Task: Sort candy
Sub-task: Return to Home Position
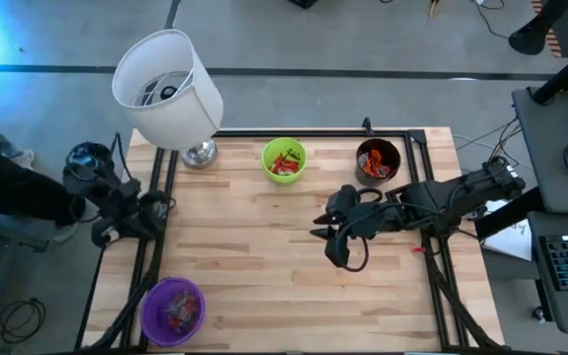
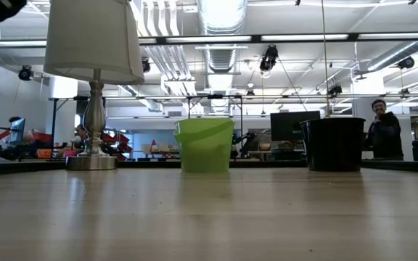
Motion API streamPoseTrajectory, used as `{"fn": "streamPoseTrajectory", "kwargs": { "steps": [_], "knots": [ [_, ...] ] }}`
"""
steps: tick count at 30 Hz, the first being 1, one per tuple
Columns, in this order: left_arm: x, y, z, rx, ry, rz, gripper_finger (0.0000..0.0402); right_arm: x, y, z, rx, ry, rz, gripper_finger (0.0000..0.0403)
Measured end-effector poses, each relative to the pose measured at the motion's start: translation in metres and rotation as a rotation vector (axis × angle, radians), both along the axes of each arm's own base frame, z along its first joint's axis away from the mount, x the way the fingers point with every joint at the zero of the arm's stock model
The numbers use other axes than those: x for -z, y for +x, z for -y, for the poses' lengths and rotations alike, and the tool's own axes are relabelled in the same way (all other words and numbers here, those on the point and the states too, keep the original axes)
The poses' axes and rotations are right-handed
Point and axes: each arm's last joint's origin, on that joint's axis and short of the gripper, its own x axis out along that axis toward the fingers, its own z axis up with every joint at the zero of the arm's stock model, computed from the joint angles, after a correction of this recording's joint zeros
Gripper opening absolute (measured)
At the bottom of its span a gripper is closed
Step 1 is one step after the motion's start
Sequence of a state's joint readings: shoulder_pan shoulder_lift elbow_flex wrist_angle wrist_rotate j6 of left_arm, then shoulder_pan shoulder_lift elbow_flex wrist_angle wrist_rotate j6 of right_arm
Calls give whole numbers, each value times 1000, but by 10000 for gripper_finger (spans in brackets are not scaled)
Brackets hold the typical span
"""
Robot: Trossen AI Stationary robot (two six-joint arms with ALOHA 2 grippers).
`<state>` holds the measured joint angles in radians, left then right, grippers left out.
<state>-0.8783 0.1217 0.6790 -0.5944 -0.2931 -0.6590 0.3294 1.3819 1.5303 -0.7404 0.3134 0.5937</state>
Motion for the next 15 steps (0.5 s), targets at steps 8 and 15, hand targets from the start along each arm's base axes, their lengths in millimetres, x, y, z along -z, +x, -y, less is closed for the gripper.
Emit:
{"fn": "streamPoseTrajectory", "kwargs": {
  "steps": [8, 15],
  "knots": [
    [27, 10, 17, 109, 35, 238, 103, -2, 1, -1, 20, 41, 25, 128],
    [54, 17, 25, 106, 110, 284, 103, -3, 2, -1, 25, 58, 43, 128]
  ]
}}
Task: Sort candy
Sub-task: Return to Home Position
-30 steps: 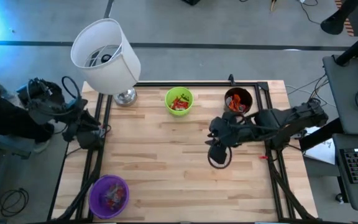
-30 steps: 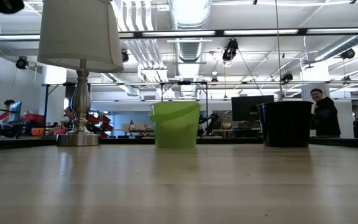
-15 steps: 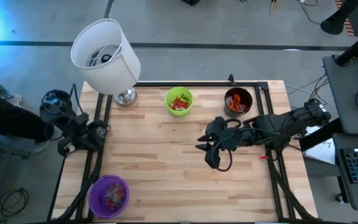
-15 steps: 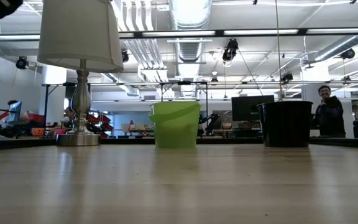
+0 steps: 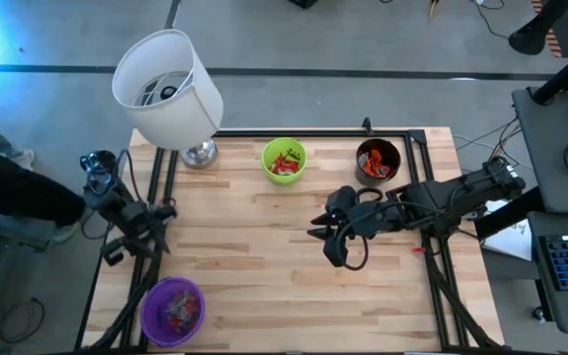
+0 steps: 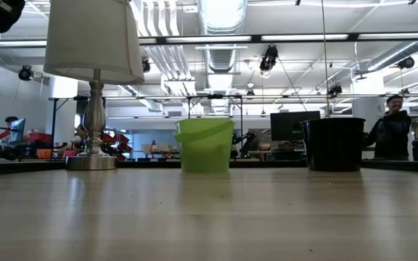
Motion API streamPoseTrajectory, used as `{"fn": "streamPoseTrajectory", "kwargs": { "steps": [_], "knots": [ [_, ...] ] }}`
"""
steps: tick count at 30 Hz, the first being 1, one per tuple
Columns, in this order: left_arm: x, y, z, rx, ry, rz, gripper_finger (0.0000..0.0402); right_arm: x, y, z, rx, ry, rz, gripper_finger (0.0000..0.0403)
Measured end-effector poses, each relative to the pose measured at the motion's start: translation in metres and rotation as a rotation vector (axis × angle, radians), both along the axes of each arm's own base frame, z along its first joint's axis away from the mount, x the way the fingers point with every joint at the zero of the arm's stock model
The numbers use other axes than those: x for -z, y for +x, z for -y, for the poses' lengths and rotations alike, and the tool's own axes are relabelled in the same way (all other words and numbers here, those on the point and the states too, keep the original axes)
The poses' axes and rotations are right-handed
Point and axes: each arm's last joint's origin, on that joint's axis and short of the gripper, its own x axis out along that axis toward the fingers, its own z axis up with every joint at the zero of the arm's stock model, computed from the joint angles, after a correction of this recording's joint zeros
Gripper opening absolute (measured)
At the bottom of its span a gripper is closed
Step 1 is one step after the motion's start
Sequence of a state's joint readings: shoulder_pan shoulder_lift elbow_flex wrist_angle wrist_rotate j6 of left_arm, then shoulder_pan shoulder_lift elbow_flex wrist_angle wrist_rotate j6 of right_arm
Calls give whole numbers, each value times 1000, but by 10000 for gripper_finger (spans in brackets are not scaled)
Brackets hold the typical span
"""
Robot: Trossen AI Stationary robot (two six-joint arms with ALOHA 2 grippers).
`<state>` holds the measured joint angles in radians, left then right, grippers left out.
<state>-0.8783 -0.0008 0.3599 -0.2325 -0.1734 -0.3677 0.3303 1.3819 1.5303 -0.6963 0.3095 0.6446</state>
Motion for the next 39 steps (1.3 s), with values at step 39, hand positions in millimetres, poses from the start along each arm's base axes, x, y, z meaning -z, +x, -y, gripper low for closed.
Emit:
{"fn": "streamPoseTrajectory", "kwargs": {
  "steps": [39],
  "knots": [
    [86, 27, 25, -149, -20, -121, 103, 1, -9, -17, -174, -10, -43, 128]
  ]
}}
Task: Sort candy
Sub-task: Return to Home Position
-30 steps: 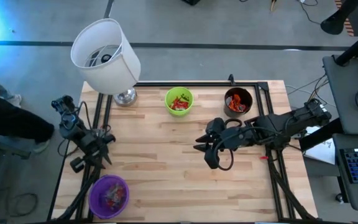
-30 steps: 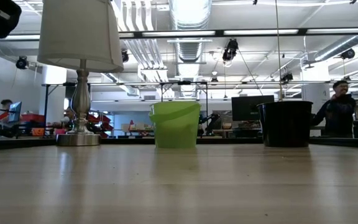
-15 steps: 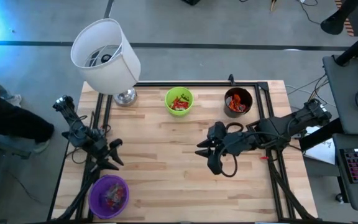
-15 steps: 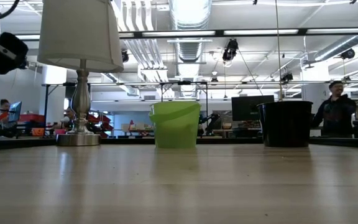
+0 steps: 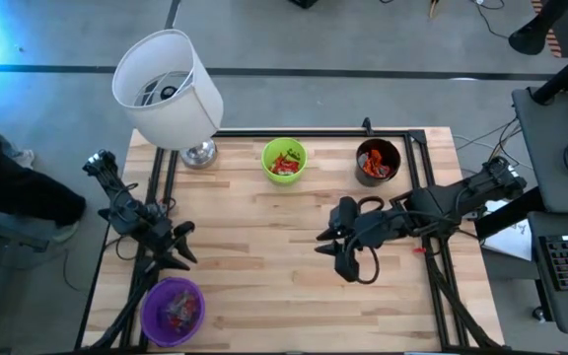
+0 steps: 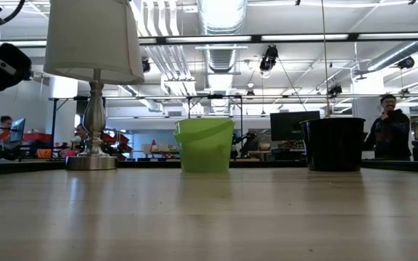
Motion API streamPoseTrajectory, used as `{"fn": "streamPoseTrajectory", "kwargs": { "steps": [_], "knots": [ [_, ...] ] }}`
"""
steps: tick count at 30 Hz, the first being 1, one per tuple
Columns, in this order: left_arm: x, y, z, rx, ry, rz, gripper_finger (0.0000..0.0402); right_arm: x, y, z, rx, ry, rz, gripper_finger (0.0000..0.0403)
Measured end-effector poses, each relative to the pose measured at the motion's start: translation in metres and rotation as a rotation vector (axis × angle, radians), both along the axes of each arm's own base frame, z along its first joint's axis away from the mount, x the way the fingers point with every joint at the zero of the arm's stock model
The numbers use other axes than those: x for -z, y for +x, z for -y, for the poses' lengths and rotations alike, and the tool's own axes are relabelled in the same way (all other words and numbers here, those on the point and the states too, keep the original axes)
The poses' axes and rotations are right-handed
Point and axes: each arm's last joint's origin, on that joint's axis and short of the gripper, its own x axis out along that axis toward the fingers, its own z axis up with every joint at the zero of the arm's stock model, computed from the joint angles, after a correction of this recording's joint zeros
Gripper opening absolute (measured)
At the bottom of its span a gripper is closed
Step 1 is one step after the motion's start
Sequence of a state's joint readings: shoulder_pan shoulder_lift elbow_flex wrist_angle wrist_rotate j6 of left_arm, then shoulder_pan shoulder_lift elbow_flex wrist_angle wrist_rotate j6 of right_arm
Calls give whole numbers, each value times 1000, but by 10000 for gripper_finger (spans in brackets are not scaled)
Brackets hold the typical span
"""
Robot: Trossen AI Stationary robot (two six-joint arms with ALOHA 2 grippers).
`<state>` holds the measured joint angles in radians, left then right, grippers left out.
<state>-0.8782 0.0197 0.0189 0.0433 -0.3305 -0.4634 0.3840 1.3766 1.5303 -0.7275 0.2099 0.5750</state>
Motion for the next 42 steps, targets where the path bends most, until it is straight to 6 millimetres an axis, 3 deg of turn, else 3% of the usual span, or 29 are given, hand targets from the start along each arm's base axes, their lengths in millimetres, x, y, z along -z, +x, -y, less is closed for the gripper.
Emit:
{"fn": "streamPoseTrajectory", "kwargs": {
  "steps": [7, 15, 19, 23, 27, 33, 35, 37, 42],
  "knots": [
    [4, 2, 2, 0, 36, -33, 103, 2, -13, 1, 85, 58, -79, 128],
    [8, 3, 5, 28, 90, -55, 103, -31, -36, -20, -85, -93, 186, 128],
    [9, 3, 8, 106, 114, -53, 103, -58, -68, -22, -191, -105, 332, 128],
    [6, 1, 9, 183, 161, 29, 103, -82, -106, -10, -247, -88, 438, 128],
    [0, 0, 9, 210, 193, 133, 103, -92, -136, 3, -326, -92, 514, 128],
    [-4, -3, 7, 205, 149, 164, 103, -75, -169, 27, -371, -99, 569, 128],
    [-5, -3, 6, 203, 135, 176, 103, -68, -191, 44, -360, -71, 637, 128],
    [-7, -4, 5, 201, 123, 188, 103, -55, -209, 57, -378, -43, 719, 128],
    [-9, -5, 3, 198, 101, 210, 103, -12, -223, 65, -424, -4, 883, 128]
  ]
}}
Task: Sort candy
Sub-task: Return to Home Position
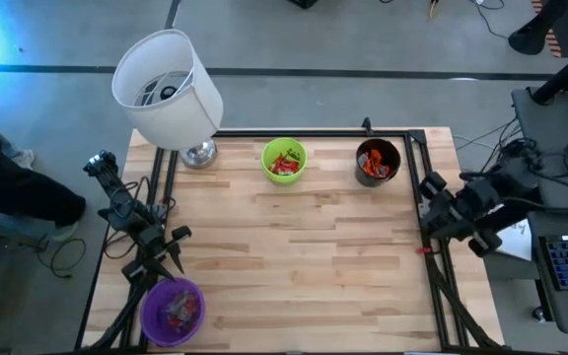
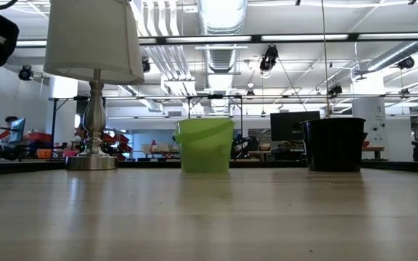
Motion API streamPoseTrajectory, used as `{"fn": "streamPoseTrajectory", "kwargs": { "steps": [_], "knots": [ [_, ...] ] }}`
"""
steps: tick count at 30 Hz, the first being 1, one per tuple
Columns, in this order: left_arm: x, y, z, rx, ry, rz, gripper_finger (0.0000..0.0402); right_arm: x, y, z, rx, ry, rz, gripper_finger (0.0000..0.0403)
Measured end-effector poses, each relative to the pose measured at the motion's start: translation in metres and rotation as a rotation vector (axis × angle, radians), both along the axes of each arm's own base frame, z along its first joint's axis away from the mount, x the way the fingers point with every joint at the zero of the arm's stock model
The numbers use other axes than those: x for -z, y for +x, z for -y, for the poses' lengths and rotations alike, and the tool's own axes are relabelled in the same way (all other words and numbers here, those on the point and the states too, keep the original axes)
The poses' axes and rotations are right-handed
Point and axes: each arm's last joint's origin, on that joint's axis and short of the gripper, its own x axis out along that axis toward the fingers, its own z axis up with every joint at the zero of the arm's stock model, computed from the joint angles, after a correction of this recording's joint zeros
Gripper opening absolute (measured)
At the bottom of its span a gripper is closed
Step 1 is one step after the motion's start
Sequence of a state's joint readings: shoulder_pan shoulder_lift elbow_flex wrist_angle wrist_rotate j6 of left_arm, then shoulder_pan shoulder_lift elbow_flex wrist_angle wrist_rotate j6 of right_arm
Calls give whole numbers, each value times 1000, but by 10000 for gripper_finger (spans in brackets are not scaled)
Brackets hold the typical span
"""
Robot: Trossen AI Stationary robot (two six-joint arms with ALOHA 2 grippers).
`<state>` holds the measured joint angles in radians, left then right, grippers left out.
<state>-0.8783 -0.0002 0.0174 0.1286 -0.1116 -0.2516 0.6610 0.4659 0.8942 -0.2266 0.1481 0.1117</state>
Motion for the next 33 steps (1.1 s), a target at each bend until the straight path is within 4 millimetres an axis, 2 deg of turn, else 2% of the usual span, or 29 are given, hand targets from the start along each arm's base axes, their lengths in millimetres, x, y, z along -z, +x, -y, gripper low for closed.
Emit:
{"fn": "streamPoseTrajectory", "kwargs": {
  "steps": [5, 8, 11, 19, 26, 33],
  "knots": [
    [-1, 0, 0, -1, -6, 8, 103, 45, 0, 0, -11, 49, 12, 128],
    [-2, 0, 0, -1, -8, 13, 103, 78, 4, -5, -57, 21, -13, 128],
    [-1, 0, 0, -2, 9, 28, 103, 99, 4, -7, -119, 21, 58, 128],
    [-1, 0, 0, -4, 19, 37, 103, 159, 8, -11, -147, 26, 39, 128],
    [-2, 0, 0, -5, 26, 53, 103, 188, 9, -13, -163, 35, 18, 128],
    [-2, 0, 0, -17, 119, 134, 103, 211, 13, -16, -166, 1, -34, 128]
  ]
}}
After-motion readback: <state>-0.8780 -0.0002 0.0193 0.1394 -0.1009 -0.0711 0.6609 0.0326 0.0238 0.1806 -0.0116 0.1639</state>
